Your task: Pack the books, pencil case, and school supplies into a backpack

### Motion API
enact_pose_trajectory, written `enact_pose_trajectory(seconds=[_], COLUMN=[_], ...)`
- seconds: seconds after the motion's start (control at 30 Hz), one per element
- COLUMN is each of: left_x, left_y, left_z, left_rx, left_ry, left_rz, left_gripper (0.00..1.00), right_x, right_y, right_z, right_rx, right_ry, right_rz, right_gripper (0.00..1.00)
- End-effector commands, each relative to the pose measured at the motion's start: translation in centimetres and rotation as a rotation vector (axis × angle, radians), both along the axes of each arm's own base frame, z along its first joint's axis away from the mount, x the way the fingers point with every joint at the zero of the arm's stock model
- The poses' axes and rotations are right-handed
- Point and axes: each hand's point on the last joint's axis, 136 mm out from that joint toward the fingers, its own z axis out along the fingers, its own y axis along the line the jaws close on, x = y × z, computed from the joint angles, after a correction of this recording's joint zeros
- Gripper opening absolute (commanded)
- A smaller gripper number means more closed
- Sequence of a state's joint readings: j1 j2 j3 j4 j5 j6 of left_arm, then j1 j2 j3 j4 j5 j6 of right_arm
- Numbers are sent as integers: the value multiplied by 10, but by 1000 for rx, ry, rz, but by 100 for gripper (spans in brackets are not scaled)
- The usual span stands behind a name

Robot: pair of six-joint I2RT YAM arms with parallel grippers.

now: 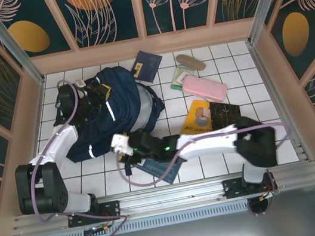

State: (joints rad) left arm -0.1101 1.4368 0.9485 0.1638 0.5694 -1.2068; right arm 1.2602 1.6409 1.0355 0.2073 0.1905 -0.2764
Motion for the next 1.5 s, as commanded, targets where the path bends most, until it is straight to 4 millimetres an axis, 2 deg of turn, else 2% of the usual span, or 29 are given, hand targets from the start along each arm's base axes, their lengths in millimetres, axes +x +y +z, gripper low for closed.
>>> enact_pose_trajectory(seconds=[0.0, 0.17, 0.3, 0.37, 0.43, 0.5, 0.53, 0.57, 0.63, 0.73, 0.93, 1.0, 1.03, 1.07, 1.13, 1.2, 1.23, 1.3, 1.37, 1.47], left_x=[-9, -20, -19, -18, -16, -15, -14, -14, -13, -14, -24, -32, -38, -44, -57, -65, -72, -83, -88, -83], left_y=[-8, -2, 15, 27, 35, 38, 39, 38, 28, -5, -67, -107, -131, -158, -207, -251, -274, -313, -340, -358], left_z=[25, 13, 3, -5, -13, -19, -21, -22, -22, -20, -16, -21, -24, -25, -33, -39, -43, -53, -61, -89], left_rx=[167, 322, 483, 568, 622, 644, 662, 687, 751, 885, 907, 839, 774, 693, 571, 515, 488, 414, 326, 301], left_ry=[-130, -105, -80, -55, -43, -29, -28, -27, -37, -64, -138, -175, -194, -213, -230, -252, -258, -249, -230, -174], left_rz=[-160, -226, -214, -185, -167, -164, -161, -161, -182, -257, -359, -447, -496, -549, -648, -721, -769, -842, -881, -903], left_gripper=[0, 0, 0, 0, 0, 1, 5, 14, 24, 32, 45, 47, 48, 49, 50, 52, 52, 53, 54, 54], right_x=[29, 89, 127, 145, 155, 165, 168, 171, 171, 168, 148, 142, 139, 137, 131, 125, 122, 118, 117, 118], right_y=[-27, -97, -156, -189, -219, -261, -276, -292, -320, -356, -394, -418, -432, -443, -464, -480, -488, -495, -494, -486], right_z=[58, 83, 91, 91, 88, 81, 74, 63, 40, 5, -46, -67, -76, -84, -97, -107, -110, -116, -120, -125], right_rx=[296, 426, 444, 427, 458, 514, 518, 514, 498, 464, 383, 438, 478, 518, 594, 646, 668, 718, 794, 856], right_ry=[28, 131, 203, 167, 177, 210, 251, 317, 396, 510, 635, 724, 762, 792, 837, 855, 860, 884, 938, 1005], right_rz=[-157, -478, -675, -799, -871, -1043, -1088, -1137, -1241, -1329, -1456, -1523, -1565, -1595, -1663, -1723, -1751, -1755, -1702, -1605], right_gripper=[58, 58, 60, 56, 55, 44, 43, 45, 51, 56, 63, 67, 73, 75, 85, 90, 96, 97, 97, 98])
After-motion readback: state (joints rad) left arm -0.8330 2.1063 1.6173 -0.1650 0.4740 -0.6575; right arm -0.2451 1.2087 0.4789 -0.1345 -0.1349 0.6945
